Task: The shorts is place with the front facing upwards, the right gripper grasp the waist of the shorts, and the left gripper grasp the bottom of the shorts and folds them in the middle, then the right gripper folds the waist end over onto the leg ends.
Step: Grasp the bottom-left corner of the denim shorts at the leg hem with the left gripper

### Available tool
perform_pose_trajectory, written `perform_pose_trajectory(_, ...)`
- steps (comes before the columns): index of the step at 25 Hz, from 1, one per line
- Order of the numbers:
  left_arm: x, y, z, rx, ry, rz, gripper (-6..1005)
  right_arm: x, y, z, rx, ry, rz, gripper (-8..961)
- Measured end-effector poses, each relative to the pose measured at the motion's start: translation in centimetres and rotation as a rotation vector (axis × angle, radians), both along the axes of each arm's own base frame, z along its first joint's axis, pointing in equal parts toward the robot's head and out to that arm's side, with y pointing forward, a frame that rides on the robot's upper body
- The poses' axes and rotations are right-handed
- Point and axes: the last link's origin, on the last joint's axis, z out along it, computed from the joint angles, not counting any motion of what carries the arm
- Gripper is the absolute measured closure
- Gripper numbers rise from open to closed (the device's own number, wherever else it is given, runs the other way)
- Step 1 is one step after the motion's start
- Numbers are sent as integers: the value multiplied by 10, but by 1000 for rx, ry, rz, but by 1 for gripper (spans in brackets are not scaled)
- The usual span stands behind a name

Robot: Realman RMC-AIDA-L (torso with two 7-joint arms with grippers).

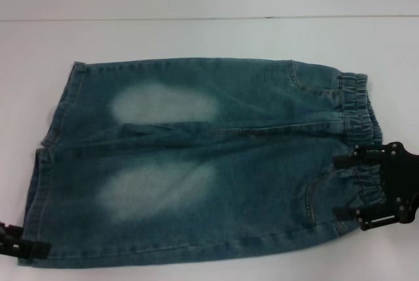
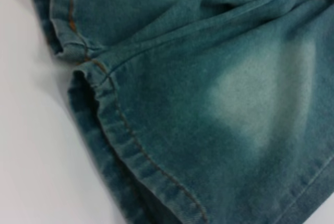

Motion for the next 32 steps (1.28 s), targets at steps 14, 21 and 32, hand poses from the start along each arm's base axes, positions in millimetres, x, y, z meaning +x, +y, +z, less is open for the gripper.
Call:
perform_pose_trajectory(14, 4, 2, -6, -22, -6, -29, 216, 0, -1, -2, -1, 3, -5, 47)
perform_pose_trajectory(21, 0, 7, -8, -11, 17, -29, 233, 1, -1, -2, -2, 5, -15, 47)
perform_pose_trajectory(32, -7, 8, -17, -38, 70, 0, 703, 3, -2, -2, -4, 7, -38, 48)
